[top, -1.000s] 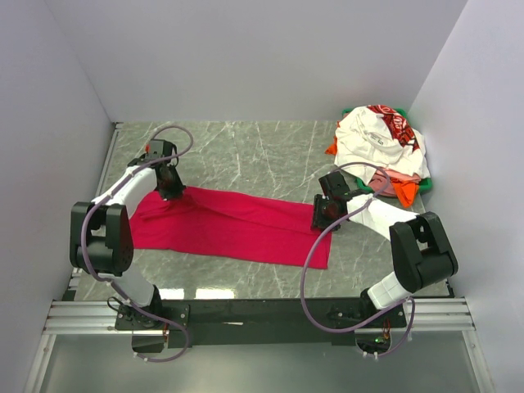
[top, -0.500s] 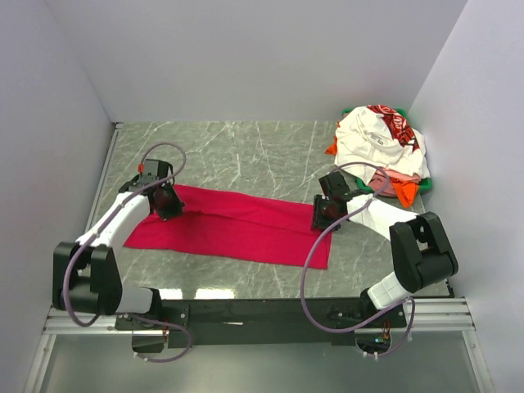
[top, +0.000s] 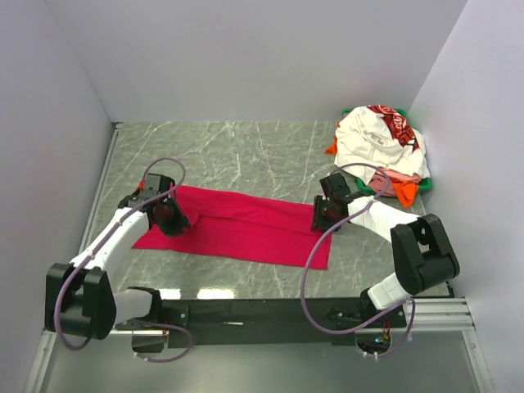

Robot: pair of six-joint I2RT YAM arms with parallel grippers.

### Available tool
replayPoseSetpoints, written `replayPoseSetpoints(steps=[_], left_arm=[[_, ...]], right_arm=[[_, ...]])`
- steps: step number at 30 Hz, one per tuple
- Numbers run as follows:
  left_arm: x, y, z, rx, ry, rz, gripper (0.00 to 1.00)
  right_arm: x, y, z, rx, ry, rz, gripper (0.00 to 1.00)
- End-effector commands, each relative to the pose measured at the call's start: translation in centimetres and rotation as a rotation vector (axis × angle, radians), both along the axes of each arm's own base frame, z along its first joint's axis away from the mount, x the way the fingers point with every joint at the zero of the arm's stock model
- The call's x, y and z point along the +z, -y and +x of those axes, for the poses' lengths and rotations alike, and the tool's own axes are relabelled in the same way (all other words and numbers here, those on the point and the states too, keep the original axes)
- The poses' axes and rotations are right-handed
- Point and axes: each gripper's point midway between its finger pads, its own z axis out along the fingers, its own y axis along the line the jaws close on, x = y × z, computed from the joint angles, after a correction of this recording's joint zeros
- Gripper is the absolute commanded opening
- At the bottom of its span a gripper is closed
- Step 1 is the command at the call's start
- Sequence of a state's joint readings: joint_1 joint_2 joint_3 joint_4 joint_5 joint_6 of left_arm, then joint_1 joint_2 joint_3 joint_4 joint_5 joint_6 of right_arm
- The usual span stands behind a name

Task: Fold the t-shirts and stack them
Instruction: Fold the tshirt

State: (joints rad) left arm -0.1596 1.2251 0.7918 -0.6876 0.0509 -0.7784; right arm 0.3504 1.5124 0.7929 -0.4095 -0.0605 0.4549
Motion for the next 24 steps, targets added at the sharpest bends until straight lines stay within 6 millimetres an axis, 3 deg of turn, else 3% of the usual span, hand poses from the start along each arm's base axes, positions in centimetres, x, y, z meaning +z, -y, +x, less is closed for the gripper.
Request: replayPoseSetpoints(steps=[1, 2, 6, 9, 10, 12, 13, 16, 24], left_arm=[[1.2, 1.0, -1.1, 0.002, 0.019, -0.06, 0.39], [1.4, 1.1, -1.1, 0.004, 0.021, -0.066, 0.45], [3.5, 0.8, -0.4, 0.016, 0.062, -0.068, 0.54], [5.1, -2.1, 1.1, 0.055, 0.108, -0.002, 0.54], [5.1, -4.2, 1.4, 0.115, 0.114, 0.005, 0.54], [4.6, -7.1, 1.6, 0.182, 0.114, 0.011, 0.53], [4.1, -9.7, 1.7, 0.239, 0.114, 0.025, 0.52], [2.9, -12.7, 2.0, 0.294, 0.096, 0.051, 0.51], [0.0, -15.5, 3.9, 0.335, 0.058, 0.046, 0.49]], right_arm=[[-0.6, 0.5, -1.5, 0.003, -0.045, -0.015, 0.45], [-0.4, 0.4, -1.3, 0.003, -0.041, -0.013, 0.45], [0.9, 0.2, -0.6, 0.004, -0.02, -0.011, 0.45], [2.3, 0.1, 0.1, 0.004, 0.008, -0.007, 0.45], [2.7, 0.0, 0.2, 0.004, 0.015, -0.004, 0.45], [3.7, -0.3, 0.7, 0.013, 0.035, 0.007, 0.45], [4.0, -0.3, 0.9, 0.013, 0.041, 0.01, 0.45], [4.7, -0.7, 1.5, 0.023, 0.053, 0.017, 0.45], [4.2, -1.3, 2.7, 0.051, 0.044, 0.023, 0.45]])
